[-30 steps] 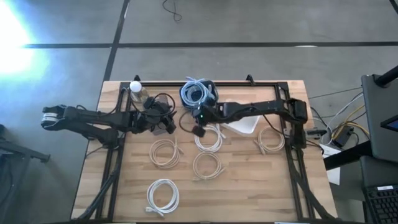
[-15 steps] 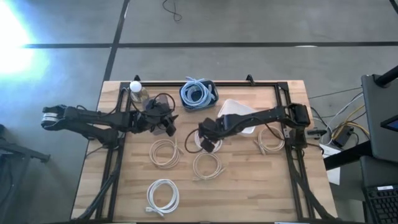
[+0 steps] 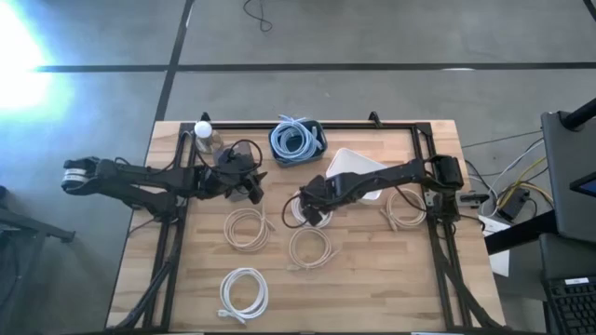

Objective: Sort HDMI cables
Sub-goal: Put the top white HDMI cable into the white bin

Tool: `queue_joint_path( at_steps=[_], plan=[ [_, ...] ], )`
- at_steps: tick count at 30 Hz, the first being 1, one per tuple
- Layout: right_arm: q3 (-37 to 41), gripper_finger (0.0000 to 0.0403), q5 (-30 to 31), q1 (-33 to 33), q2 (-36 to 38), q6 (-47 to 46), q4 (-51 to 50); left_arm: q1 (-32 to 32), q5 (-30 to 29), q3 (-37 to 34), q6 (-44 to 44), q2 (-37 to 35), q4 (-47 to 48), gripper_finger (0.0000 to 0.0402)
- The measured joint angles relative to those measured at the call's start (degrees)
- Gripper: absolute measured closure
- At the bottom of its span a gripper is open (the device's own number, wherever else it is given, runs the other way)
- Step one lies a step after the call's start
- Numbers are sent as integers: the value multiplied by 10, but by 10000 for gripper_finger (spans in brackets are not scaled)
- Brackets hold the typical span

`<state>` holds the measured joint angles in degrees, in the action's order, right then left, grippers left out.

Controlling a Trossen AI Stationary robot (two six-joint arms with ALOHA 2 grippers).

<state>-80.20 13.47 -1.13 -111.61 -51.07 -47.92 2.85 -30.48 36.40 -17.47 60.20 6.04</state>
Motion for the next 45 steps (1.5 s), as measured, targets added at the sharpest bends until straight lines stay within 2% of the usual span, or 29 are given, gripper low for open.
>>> queue_joint_path(
  at_steps=[10, 19, 30, 32, 36, 38, 43, 45],
  plan=[
    [5, 358, -5, 0, 0, 13, -1, 0, 0, 0, -4, 0, 0, 239],
    [-2, 358, -42, -5, 1, 260, 0, 0, 0, 0, -4, 0, 0, 239],
    [-19, 358, -124, -9, 3, 336, 0, 0, 0, 0, -4, 0, 0, 239],
    [-19, 358, -104, -12, 3, 357, 0, 0, 0, 0, -4, 0, 0, 239],
    [-19, 358, 11, -11, 3, 368, 2, 0, 0, 0, -4, 0, 0, 239],
    [-19, 358, 40, -8, 3, 381, 9, 0, 0, 0, -4, 0, 0, 239],
    [-19, 363, 43, -6, 3, 408, 46, 0, 0, 0, -4, 0, 0, 239],
    [-19, 364, 27, -5, 3, 426, 53, 0, 0, 0, -3, 0, 0, 239]
  ],
)
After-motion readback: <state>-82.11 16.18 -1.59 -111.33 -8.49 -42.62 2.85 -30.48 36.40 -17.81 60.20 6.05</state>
